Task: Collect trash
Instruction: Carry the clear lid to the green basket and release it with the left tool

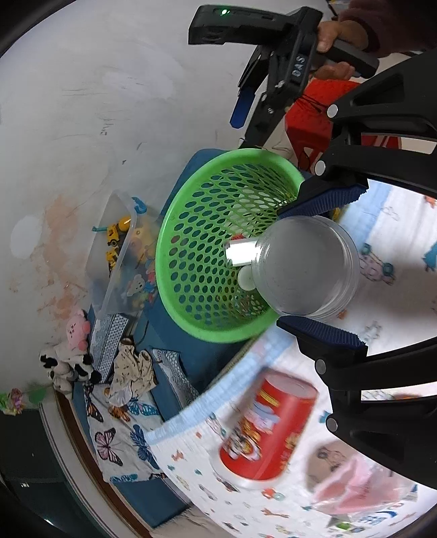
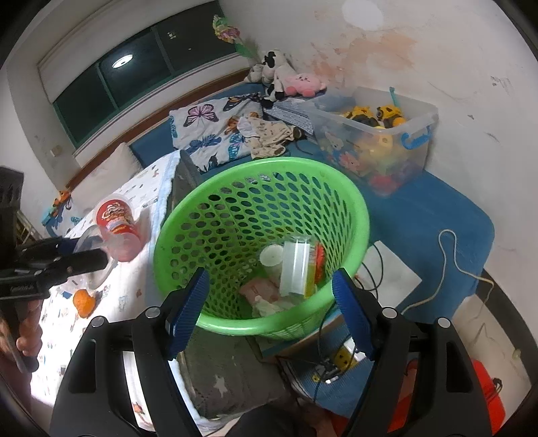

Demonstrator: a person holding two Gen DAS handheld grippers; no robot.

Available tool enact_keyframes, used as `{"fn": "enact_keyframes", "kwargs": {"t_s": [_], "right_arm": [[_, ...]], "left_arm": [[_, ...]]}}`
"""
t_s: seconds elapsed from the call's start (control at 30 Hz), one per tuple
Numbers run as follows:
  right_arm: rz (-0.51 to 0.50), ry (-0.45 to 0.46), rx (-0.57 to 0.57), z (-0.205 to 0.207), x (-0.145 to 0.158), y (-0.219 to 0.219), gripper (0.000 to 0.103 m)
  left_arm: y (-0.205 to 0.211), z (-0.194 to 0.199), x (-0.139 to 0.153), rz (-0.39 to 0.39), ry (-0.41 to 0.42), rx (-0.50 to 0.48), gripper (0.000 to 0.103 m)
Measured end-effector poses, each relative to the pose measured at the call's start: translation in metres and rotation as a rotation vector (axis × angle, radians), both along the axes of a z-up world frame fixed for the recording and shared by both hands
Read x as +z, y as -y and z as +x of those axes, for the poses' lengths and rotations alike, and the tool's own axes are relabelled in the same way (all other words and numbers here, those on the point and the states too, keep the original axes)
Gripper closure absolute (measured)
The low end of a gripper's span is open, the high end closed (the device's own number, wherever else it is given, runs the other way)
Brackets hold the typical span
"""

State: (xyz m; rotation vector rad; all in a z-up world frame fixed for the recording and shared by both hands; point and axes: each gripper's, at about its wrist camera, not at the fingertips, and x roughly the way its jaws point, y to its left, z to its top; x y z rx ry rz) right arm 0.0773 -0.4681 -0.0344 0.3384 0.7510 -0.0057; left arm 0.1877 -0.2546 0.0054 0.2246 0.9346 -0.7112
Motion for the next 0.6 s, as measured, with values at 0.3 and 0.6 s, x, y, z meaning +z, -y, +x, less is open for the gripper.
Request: {"fn": "enact_keyframes", "kwargs": {"t_s": [0.3,0.6], "right_arm": [[0.019,-0.011,-0.017,-0.003,-0.008,0.010,0.027],[0.028,-0.024,-0.032,-0.005,-0.015,0.017,0.027]], "left_arm": [[0.042,0.016,-0.017,0.059,-0.028,-0.035,0.046],[0.061,0.027,-0.038,0.093,-0.072,-0.044,0.046]]}}
